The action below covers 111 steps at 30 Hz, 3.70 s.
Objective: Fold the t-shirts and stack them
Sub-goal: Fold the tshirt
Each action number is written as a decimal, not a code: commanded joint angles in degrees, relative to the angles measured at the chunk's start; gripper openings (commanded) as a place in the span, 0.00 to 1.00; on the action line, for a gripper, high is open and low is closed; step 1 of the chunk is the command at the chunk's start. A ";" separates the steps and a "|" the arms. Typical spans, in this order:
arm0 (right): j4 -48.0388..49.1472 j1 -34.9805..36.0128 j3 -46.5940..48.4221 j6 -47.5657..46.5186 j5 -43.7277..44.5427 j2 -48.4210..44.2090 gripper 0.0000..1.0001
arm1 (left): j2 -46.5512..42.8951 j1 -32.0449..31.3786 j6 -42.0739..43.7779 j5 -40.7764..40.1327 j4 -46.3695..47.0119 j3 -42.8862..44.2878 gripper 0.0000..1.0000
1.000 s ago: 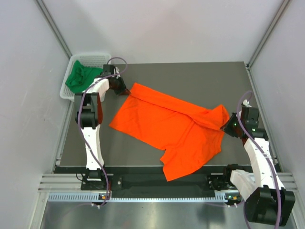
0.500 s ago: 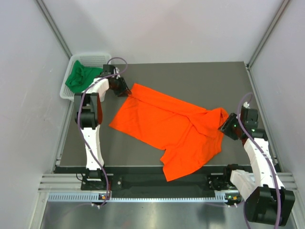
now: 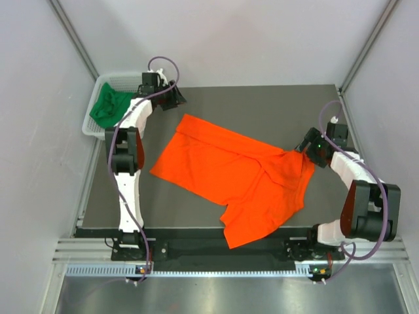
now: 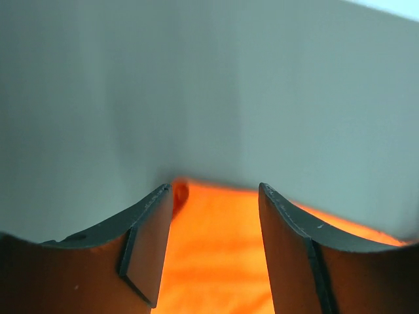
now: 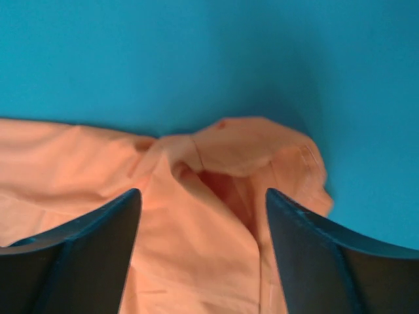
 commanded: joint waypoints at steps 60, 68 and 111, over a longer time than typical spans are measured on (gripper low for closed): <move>7.04 -5.42 -4.00 -2.85 -10.67 -2.29 0.69 | -13.17 -49.47 -20.64 -7.45 29.76 -35.19 0.58; 10.12 -5.50 -4.79 -1.62 -11.55 0.43 0.68 | -9.31 -49.55 -22.57 -4.55 30.20 -32.03 0.57; 17.25 -11.57 -4.35 2.16 -17.88 6.07 0.70 | -9.66 -48.32 -25.30 4.77 25.19 -28.43 0.00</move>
